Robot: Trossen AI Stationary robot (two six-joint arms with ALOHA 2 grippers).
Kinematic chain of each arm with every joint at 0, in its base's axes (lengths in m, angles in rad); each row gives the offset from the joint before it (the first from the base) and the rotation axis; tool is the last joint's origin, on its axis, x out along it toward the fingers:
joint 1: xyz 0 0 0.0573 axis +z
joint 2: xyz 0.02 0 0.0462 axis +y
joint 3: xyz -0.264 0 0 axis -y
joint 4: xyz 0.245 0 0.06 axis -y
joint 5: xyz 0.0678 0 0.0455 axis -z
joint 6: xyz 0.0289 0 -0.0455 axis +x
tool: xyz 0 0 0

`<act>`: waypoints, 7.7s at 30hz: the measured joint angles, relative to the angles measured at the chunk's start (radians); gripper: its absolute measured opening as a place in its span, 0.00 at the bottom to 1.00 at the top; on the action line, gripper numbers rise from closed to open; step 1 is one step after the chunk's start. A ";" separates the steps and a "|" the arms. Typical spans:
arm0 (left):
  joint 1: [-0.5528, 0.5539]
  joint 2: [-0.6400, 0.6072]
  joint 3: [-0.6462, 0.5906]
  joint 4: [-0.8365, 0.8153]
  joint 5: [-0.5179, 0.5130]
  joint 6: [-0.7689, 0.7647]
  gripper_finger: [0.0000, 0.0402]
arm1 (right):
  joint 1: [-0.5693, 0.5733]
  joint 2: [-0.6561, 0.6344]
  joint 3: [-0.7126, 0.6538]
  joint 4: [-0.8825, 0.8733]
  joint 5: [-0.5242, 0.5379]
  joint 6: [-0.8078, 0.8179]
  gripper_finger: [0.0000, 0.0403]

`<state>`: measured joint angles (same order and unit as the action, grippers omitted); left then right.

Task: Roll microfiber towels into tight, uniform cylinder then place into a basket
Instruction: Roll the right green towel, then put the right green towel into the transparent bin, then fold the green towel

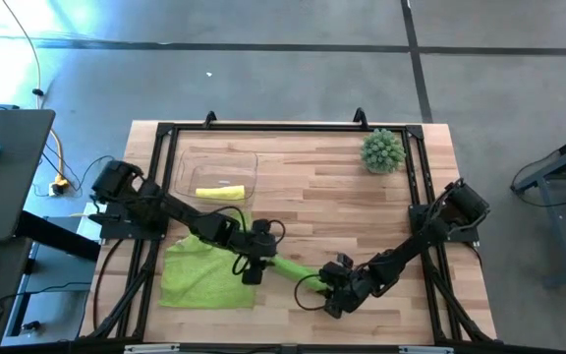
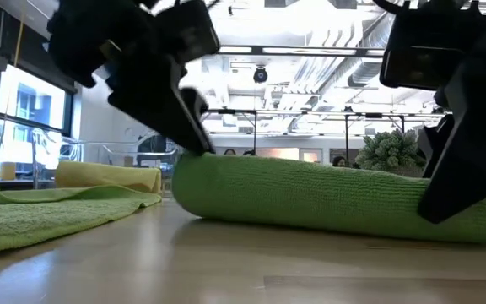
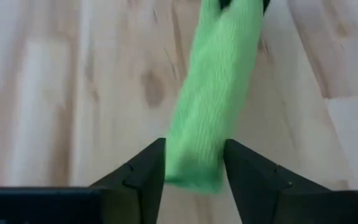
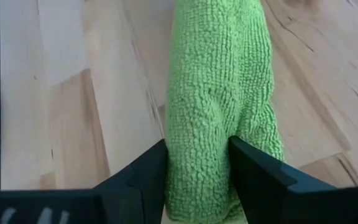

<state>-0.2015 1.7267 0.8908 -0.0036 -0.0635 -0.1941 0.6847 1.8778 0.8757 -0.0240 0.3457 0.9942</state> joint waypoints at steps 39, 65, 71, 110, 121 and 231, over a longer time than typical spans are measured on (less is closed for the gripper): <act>-0.109 0.427 0.331 0.138 -0.188 0.251 0.43 | -0.057 -0.001 -0.004 0.056 -0.077 0.032 0.39; 0.083 0.326 0.321 -0.067 0.235 0.029 0.03 | -0.052 -0.303 -0.011 -0.549 -0.095 -0.136 0.39; 0.179 0.181 0.325 -0.218 0.212 0.097 0.03 | -0.043 -0.362 -0.009 -0.622 -0.092 -0.243 0.39; 0.763 -0.421 -0.208 -0.334 -0.224 0.624 0.05 | -0.105 -1.005 -0.712 0.157 0.249 -0.433 0.37; 0.829 -0.421 -0.273 -0.303 -0.119 0.728 0.05 | -0.148 -1.022 -0.815 0.191 0.287 -0.241 0.37; 0.641 -0.587 -0.211 -0.289 -0.042 0.457 0.65 | -0.149 -1.022 -0.814 0.186 0.063 -0.165 0.37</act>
<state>0.4393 1.1397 0.6803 -0.2924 -0.1050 0.2625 0.5354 0.8562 0.0616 0.1616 0.4084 0.8295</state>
